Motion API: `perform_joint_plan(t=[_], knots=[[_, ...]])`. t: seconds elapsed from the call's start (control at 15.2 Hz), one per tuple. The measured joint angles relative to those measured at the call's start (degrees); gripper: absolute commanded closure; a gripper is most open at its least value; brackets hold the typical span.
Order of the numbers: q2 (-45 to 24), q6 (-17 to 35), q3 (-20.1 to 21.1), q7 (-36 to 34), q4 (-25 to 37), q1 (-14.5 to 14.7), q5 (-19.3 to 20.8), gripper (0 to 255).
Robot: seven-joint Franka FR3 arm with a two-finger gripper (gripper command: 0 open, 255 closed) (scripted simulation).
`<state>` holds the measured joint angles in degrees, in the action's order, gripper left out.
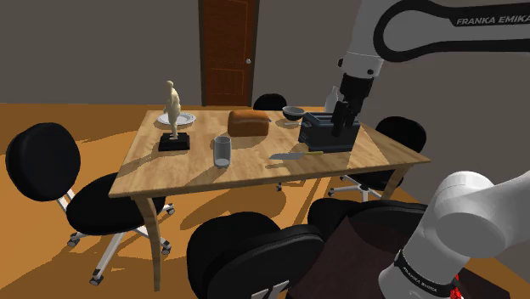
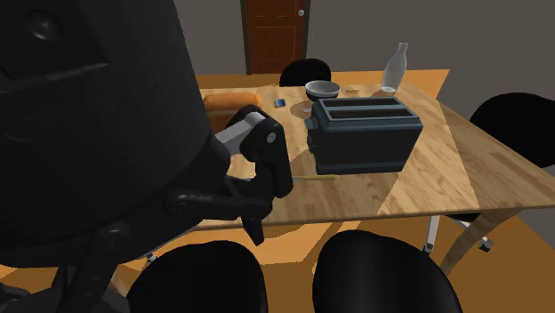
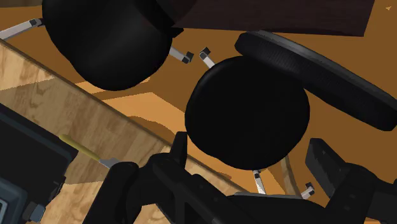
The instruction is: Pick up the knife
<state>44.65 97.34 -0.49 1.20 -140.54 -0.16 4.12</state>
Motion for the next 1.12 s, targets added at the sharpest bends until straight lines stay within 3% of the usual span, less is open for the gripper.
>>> perform_joint_plan(t=[0.13,0.46,1.12], knots=[[-0.4,0.7,-0.6,1.0,-0.3,0.0,0.3,0],[-3.5,7.0,-7.3,11.6,-2.9,-0.3,4.1,0],[-19.4,20.7,-21.5,35.8,0.6,1.3,7.5,0]])
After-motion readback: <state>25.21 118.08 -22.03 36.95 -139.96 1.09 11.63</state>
